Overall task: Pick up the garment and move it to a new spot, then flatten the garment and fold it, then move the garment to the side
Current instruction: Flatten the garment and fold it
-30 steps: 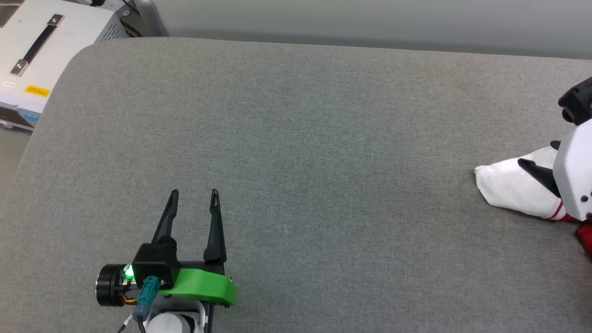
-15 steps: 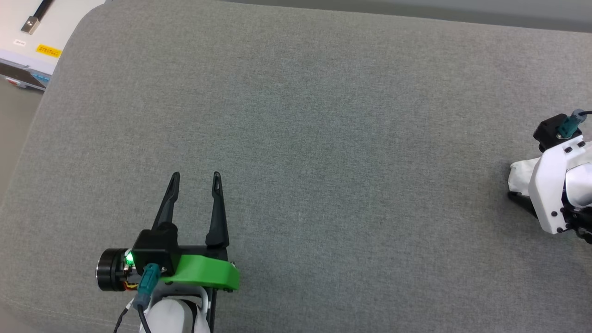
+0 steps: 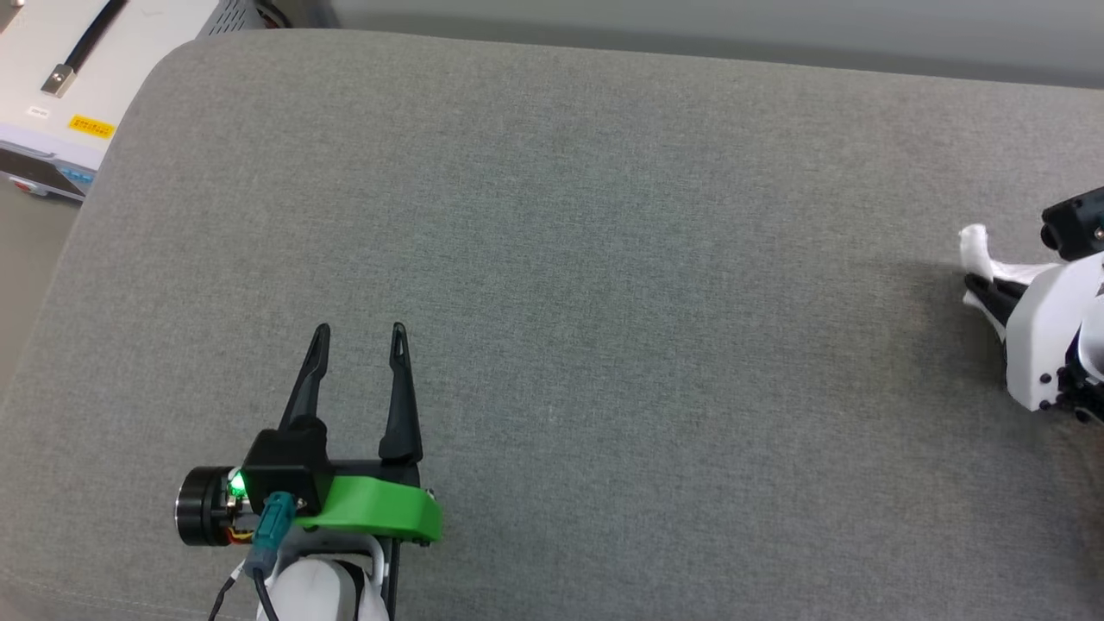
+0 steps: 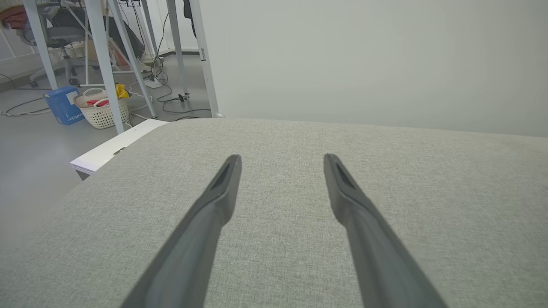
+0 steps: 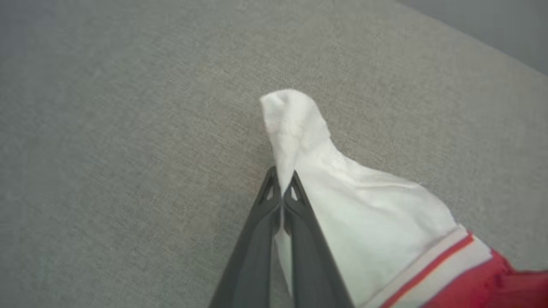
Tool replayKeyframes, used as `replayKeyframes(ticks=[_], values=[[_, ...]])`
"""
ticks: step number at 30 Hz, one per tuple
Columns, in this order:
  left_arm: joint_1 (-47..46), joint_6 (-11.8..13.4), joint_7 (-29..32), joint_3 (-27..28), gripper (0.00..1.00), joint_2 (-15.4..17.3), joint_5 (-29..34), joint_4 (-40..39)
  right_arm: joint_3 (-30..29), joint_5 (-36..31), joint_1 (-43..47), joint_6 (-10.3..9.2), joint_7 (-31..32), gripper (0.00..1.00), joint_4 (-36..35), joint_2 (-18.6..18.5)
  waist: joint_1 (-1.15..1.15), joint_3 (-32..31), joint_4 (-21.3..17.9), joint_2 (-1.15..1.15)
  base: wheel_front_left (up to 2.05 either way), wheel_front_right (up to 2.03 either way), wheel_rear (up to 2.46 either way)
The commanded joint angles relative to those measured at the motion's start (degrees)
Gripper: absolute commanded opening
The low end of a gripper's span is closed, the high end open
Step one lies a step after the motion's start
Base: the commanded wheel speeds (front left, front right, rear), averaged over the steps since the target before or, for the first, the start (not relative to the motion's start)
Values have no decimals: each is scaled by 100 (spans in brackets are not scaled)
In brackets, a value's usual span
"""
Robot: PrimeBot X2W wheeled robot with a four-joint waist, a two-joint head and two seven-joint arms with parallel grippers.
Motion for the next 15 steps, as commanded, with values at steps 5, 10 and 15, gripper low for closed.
replayKeyframes(ticks=[5,10,15], values=[[69,-12,-33,12,100,-16,1,-15,-18,-267,-254,-4,-332,0,-801,-42,0,-99,48,0,0,0,0],[46,-30,-33,-15,100,-16,-10,-25,353,-576,-762,-4,-261,0,-1226,448,0,-65,175,0,0,0,0],[15,-13,-33,-45,100,-16,-33,-29,1069,-682,-1400,-4,-302,0,-1060,1237,0,29,348,0,0,0,0]])
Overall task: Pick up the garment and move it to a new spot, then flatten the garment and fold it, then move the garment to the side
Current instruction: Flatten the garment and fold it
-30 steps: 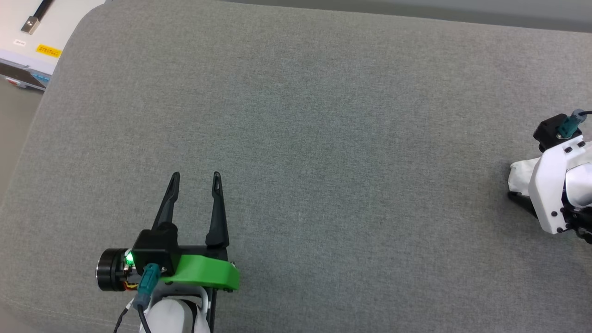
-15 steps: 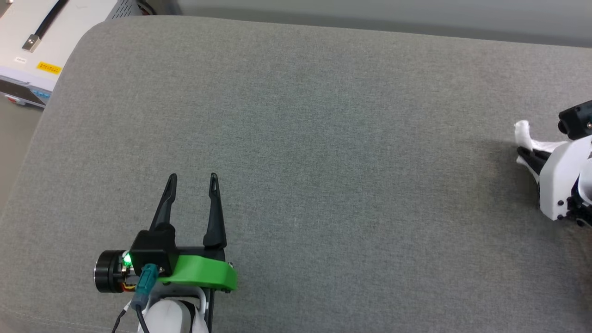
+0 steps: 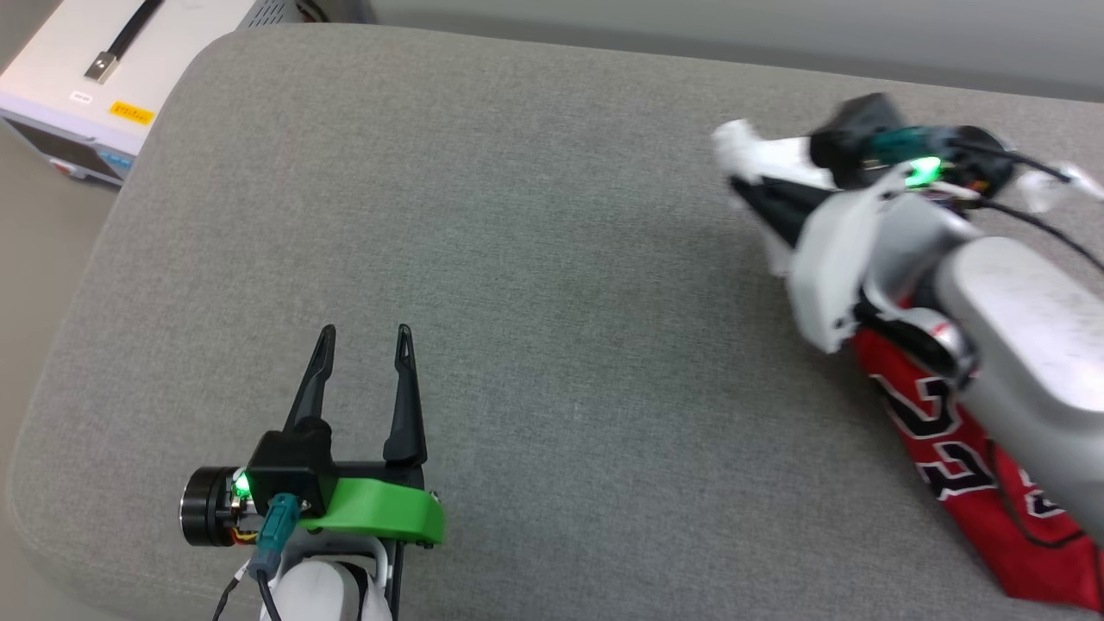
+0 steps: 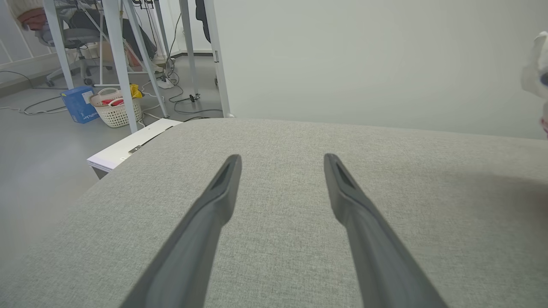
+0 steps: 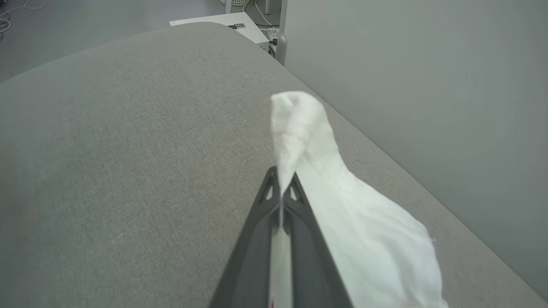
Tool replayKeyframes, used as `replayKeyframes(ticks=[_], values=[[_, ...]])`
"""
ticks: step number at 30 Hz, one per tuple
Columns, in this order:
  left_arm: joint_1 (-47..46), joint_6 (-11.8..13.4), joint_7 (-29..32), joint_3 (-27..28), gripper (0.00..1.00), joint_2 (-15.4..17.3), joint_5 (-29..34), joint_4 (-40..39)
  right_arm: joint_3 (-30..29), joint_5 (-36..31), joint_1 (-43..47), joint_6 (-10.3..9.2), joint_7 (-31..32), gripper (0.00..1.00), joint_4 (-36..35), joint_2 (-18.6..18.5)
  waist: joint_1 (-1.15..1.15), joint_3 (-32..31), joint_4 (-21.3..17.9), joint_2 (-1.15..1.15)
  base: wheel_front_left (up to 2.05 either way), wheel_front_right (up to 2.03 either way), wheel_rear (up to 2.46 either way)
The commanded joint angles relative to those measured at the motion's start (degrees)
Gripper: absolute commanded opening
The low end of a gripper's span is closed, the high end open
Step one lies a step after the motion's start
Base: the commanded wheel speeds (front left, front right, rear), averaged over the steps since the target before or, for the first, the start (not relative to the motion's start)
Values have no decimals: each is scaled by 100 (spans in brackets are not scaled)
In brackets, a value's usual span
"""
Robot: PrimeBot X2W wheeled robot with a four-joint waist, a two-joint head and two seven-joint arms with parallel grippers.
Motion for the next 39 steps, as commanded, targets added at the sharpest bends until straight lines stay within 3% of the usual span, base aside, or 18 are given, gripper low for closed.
replayKeyframes(ticks=[1,6,12,20,25,26,27,34,39], values=[[-6,10,-33,-8,100,-17,-36,-16,196,-22,-174,-5,-54,0,97,176,0,68,89,0,0,0,0],[-23,39,-33,-15,100,-17,-66,-6,1291,73,-540,-5,-175,0,702,857,0,133,191,0,0,0,0],[-42,65,-33,-20,100,-17,-93,0,2418,477,-485,-5,-201,0,1411,1398,0,215,235,0,0,0,0],[-90,96,-33,-49,100,-17,-127,31,2561,150,515,-5,630,0,1700,1686,0,287,215,0,0,0,0],[-100,103,-33,-37,100,-17,-125,62,2562,91,616,-5,513,0,1700,1709,0,282,141,0,0,0,0],[-96,101,-33,-28,100,-17,-119,75,2562,117,566,-5,348,44,1690,1721,0,260,119,0,0,0,0],[-90,97,-33,-20,100,-17,-109,90,2562,145,511,-5,160,100,1679,1731,0,222,97,0,0,0,0],[62,66,-33,100,100,-17,-42,90,2507,200,379,-5,-1244,100,1359,1477,0,-142,-73,0,0,0,0],[257,18,-33,219,100,-17,21,60,1769,127,662,-5,-2178,100,1049,1073,0,-427,-260,0,0,0,0]])
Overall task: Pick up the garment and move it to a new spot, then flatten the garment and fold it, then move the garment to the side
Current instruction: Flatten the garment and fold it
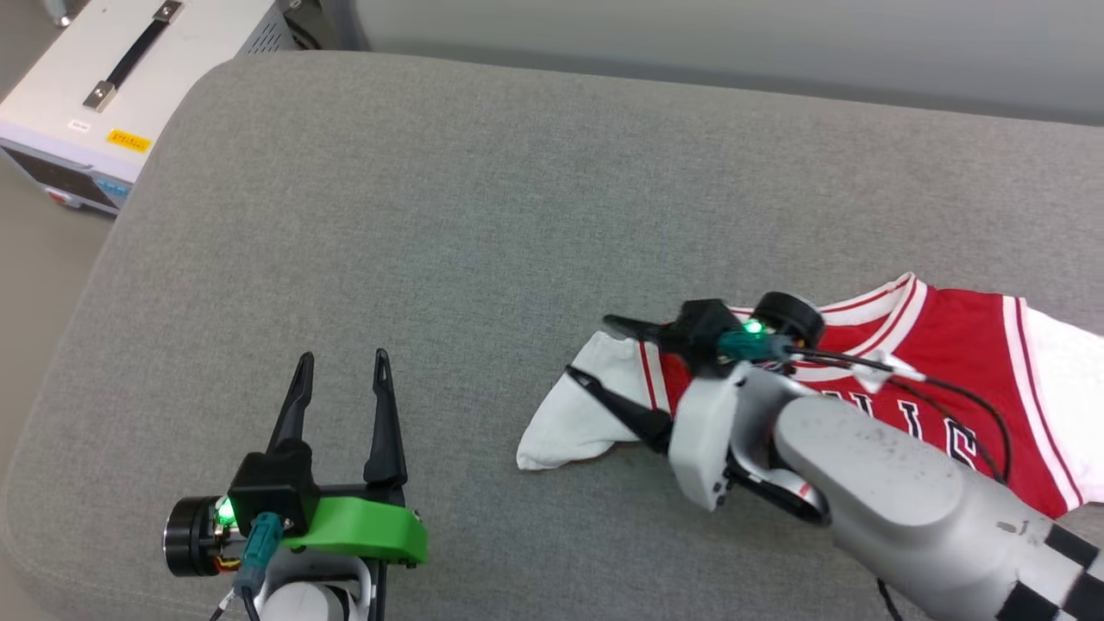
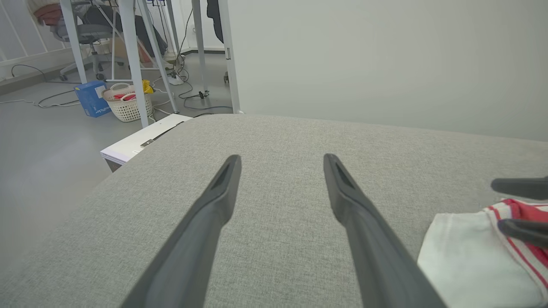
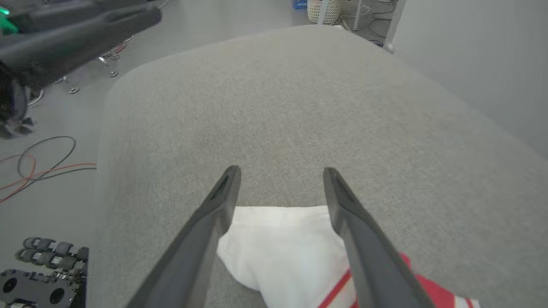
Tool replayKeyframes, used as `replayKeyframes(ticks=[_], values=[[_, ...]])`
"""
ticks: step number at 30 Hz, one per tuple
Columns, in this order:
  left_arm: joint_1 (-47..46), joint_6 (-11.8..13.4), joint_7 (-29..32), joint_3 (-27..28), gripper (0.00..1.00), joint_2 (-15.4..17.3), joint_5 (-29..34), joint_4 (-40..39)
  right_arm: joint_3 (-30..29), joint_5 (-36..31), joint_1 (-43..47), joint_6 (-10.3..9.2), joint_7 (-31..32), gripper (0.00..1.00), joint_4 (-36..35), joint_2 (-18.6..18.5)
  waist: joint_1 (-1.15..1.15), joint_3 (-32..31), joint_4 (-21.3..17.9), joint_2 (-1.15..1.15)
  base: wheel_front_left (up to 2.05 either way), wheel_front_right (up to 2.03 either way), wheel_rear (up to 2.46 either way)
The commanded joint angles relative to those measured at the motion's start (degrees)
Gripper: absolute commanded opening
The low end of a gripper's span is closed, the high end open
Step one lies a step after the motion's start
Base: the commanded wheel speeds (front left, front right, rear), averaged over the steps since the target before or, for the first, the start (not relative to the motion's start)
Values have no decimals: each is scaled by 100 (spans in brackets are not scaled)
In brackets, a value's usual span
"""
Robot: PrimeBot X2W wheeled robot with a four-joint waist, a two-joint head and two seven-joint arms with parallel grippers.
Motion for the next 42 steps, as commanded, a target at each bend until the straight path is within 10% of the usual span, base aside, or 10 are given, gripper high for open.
replayKeyframes(ticks=[1,11,23,34,42], values=[[86,-31,-33,36,100,-17,60,-19,-226,-131,218,-4,-206,100,-39,-158,0,-229,-196,0,0,0,0],[370,-140,-33,210,100,-17,169,-93,-3163,-1260,1901,-4,-904,100,-455,-504,0,-515,-483,0,0,0,0],[450,-305,-33,257,100,-17,197,-62,-6332,-2888,4212,-4,-971,100,-1788,408,0,-695,-622,0,0,0,0],[-695,-1084,176,-133,100,692,-87,616,-7041,-3262,4905,-4,-945,100,-2431,875,0,-703,-733,0,0,0,0],[-2131,-1129,2370,-1923,100,1873,-1844,835,-7070,-3339,4834,-4,-871,100,-2573,870,0,-628,-796,0,0,0,0]])
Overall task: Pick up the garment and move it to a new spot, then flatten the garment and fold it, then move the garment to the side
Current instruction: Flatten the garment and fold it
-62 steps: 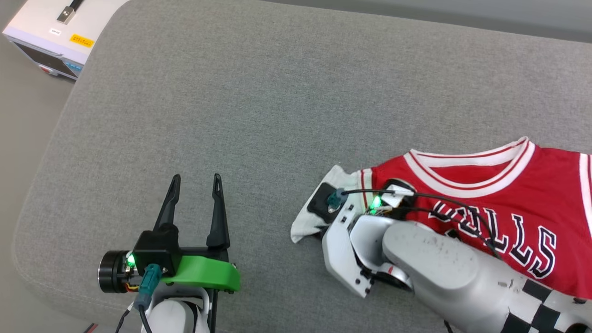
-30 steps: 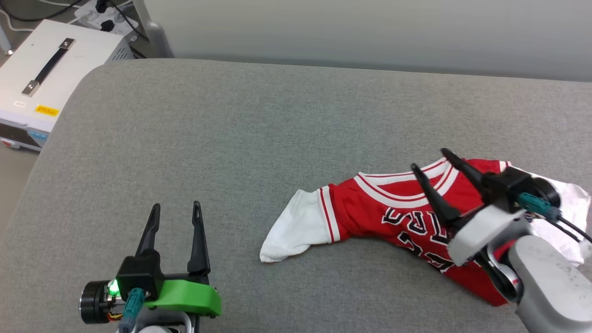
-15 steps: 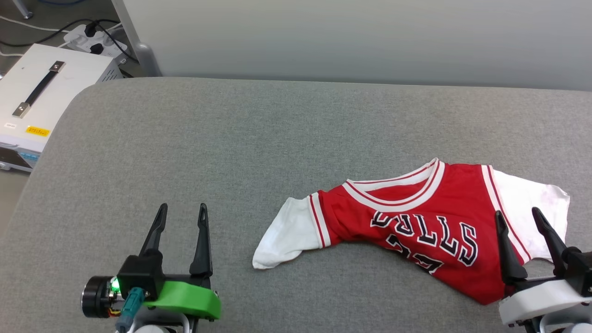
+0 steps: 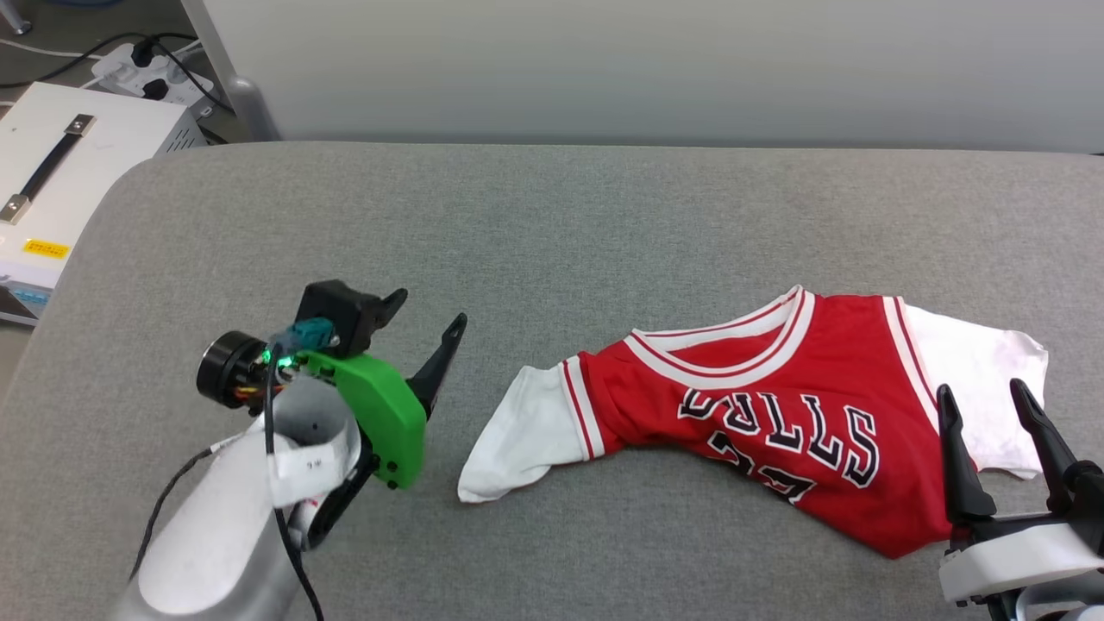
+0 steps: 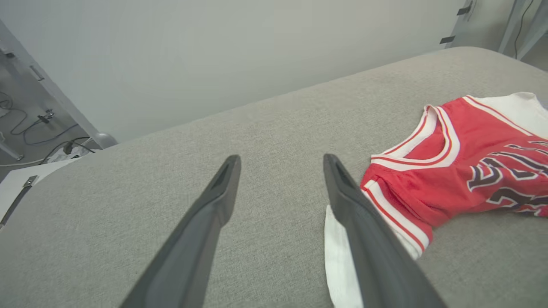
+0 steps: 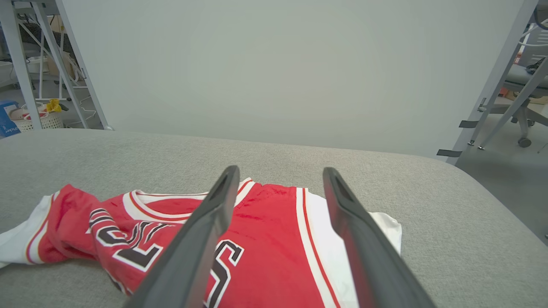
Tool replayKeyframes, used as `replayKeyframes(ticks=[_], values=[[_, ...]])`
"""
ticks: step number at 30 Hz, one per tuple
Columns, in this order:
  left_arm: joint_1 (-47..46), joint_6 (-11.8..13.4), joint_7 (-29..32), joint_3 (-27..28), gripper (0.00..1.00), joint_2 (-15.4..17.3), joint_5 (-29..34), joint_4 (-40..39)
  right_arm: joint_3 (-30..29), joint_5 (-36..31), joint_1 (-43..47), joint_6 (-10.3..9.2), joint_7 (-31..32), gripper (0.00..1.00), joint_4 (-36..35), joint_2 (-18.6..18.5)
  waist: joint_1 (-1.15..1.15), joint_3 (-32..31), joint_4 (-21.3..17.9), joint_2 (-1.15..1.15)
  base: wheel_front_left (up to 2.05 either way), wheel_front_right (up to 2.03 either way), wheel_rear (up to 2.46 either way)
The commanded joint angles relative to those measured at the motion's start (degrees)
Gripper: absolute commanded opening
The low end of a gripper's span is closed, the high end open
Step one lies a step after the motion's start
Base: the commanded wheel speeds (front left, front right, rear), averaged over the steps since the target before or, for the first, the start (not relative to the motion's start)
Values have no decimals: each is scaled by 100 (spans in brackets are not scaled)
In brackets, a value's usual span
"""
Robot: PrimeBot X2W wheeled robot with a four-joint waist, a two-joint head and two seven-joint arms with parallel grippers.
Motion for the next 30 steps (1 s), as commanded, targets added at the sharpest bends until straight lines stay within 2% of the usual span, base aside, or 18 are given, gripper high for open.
replayKeyframes(ticks=[1,7,11,13,17,26,30], values=[[-241,-13,355,-226,100,183,-367,-44,-14,-74,-14,-4,14,100,-41,-1,0,26,-5,0,0,0,0],[-796,-14,1892,-1356,100,701,-1681,-129,-9,-107,-93,-4,62,100,-59,-13,0,142,-37,0,0,0,0],[-1038,-15,2512,-2000,100,856,-2242,-83,29,-120,-180,-4,99,100,-63,-47,0,264,-74,0,0,0,0],[-1165,-15,2669,-2319,100,911,-2320,8,60,-122,-238,-4,107,100,-60,-70,0,335,-107,0,0,0,0],[-1371,-15,2696,-2810,100,896,-2423,320,119,-145,-344,-4,126,100,-99,-68,0,500,-189,0,0,0,0],[-1638,-15,2438,-3509,100,730,-2581,1546,234,-170,-528,-4,144,100,-90,-53,0,814,-386,0,0,0,0],[-1609,-15,2498,-3973,100,712,-2803,1733,233,-170,-553,-4,130,100,-61,-53,0,847,-422,0,0,0,0]])
